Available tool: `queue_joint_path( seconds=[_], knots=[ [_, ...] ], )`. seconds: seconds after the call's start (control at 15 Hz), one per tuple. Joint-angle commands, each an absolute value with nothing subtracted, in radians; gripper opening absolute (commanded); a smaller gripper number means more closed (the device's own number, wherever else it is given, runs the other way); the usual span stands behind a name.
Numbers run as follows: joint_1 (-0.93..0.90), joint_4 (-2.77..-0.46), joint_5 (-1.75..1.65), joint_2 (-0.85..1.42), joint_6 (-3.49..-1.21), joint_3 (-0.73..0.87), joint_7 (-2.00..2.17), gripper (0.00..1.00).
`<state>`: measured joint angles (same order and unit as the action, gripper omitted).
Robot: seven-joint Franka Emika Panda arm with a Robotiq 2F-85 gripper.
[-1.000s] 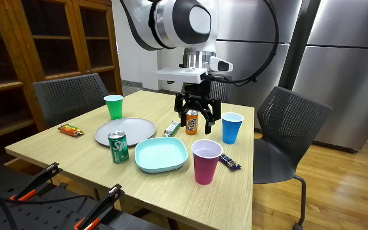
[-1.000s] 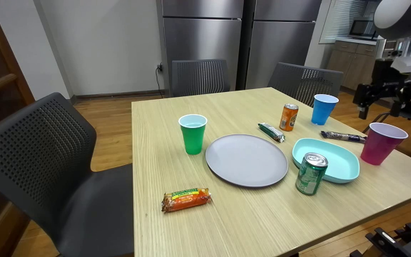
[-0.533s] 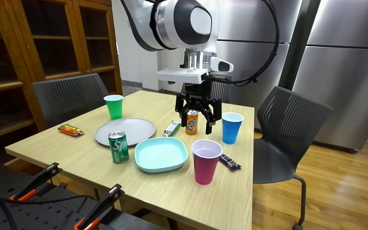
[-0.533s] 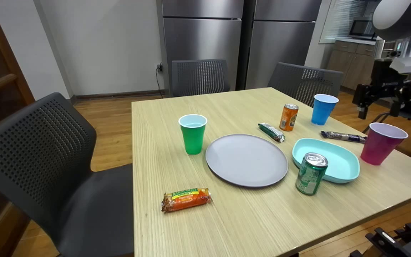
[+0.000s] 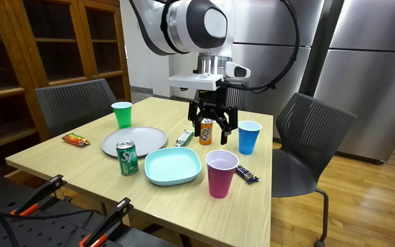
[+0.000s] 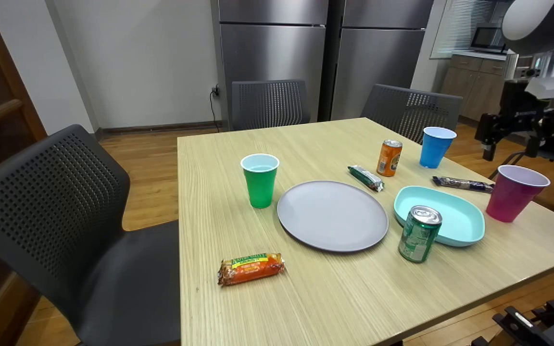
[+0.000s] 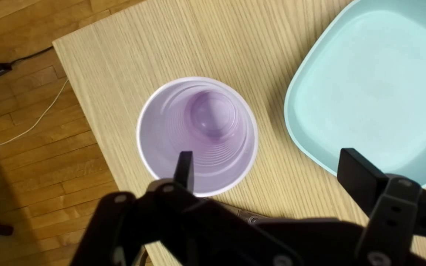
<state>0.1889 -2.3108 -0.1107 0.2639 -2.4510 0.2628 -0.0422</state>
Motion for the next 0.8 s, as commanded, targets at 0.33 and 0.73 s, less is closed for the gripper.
queue_joint_path(
  seconds=[0.33,0.73],
  knots=[
    [0.212,-2.338,-0.097,0.290,-2.522,0.237,-0.085,1.00],
    [0.229,-2.330,-0.071,0.335,-2.593,0.224,-0.124,1.00]
  ],
)
